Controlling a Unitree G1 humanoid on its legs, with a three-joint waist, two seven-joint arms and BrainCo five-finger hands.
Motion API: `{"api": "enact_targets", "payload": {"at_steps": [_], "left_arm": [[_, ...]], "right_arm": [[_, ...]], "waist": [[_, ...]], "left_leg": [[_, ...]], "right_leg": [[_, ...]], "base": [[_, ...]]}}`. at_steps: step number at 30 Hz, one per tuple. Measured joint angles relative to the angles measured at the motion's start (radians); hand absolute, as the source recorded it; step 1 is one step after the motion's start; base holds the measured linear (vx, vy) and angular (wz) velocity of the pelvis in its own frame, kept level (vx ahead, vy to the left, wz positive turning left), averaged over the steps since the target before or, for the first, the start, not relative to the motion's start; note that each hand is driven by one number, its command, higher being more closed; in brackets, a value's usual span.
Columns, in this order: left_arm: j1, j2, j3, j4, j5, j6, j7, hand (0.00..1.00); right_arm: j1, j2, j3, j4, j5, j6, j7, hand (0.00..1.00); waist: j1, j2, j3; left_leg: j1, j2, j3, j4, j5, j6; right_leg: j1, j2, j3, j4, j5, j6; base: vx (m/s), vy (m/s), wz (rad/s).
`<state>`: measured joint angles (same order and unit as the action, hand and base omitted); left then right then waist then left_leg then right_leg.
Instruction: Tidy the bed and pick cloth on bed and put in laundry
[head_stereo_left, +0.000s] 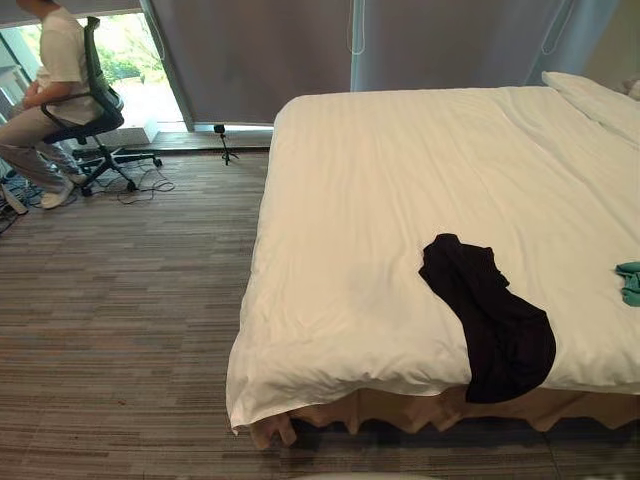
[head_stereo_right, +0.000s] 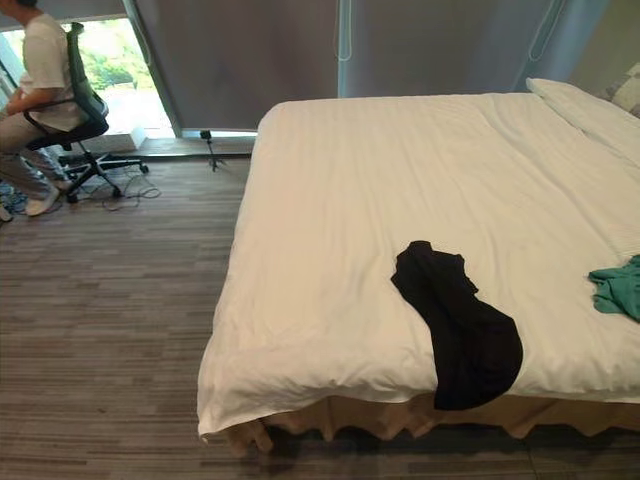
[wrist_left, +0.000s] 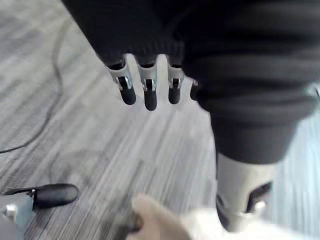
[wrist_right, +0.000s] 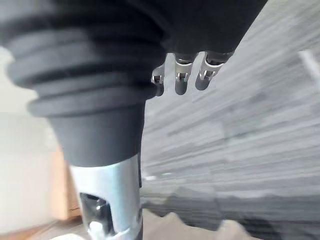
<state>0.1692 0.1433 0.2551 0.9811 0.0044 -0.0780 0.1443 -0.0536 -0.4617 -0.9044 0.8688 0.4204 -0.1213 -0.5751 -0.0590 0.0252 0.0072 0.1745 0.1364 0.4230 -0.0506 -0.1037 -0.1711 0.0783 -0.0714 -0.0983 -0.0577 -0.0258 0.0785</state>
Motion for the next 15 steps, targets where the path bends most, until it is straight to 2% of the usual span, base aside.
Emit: {"api": "enact_targets", "payload": {"at_steps": [2,5,8,10,11,15], "left_arm": [[-0.005,0.0,-0.097,-0.047,0.022,-0.034,-0.002,0.0],[-0.014,0.007,-0.166,-0.067,0.021,-0.048,-0.003,0.0],[-0.031,0.014,-0.218,-0.069,-0.061,-0.041,-0.035,0.0],[-0.036,0.014,-0.235,-0.069,-0.136,-0.025,-0.053,0.0],[-0.029,0.009,-0.239,-0.067,-0.174,-0.019,-0.057,0.0],[-0.021,-0.006,-0.248,-0.067,-0.186,-0.025,-0.055,0.0]], "right_arm": [[-0.03,-0.062,0.191,-0.199,-0.086,-0.001,-0.003,1.0],[-0.101,-0.101,0.377,-0.363,-0.148,-0.008,0.063,1.0],[-0.191,-0.098,0.606,-0.475,-0.186,-0.026,0.194,1.0],[-0.24,-0.09,0.699,-0.501,-0.185,-0.027,0.272,1.0],[-0.282,-0.086,0.759,-0.505,-0.179,-0.036,0.342,1.0],[-0.457,-0.043,0.955,-0.507,-0.149,-0.034,0.516,1.0]], "waist": [[-0.008,-0.002,0.009],[-0.005,-0.008,0.02],[0.012,-0.021,0.049],[0.031,-0.026,0.057],[0.046,-0.027,0.057],[0.063,-0.033,0.067]], "left_leg": [[0.001,-0.002,0.008,0.001,0.0,0.0],[0.002,-0.002,0.014,0.002,0.0,0.0],[0.003,0.001,0.008,0.005,0.0,0.0],[-0.001,0.001,0.004,0.004,0.001,0.001],[-0.001,0.0,0.003,0.004,0.001,0.001],[-0.006,-0.002,-0.024,0.004,0.004,0.005]], "right_leg": [[-0.015,-0.001,0.017,0.013,-0.001,0.001],[-0.025,0.002,0.024,0.023,-0.001,0.001],[-0.034,0.004,0.022,0.035,-0.001,0.001],[-0.037,0.004,0.02,0.036,0.0,0.0],[-0.036,0.003,0.019,0.036,0.0,0.0],[-0.023,-0.003,-0.012,0.033,0.0,0.0]], "base": [[-0.03,-0.023,-0.28],[-0.05,-0.033,-0.08],[-0.06,-0.037,0.03],[-0.05,-0.034,0.04],[-0.02,-0.022,0.05],[0.0,-0.02,0.17]]}}
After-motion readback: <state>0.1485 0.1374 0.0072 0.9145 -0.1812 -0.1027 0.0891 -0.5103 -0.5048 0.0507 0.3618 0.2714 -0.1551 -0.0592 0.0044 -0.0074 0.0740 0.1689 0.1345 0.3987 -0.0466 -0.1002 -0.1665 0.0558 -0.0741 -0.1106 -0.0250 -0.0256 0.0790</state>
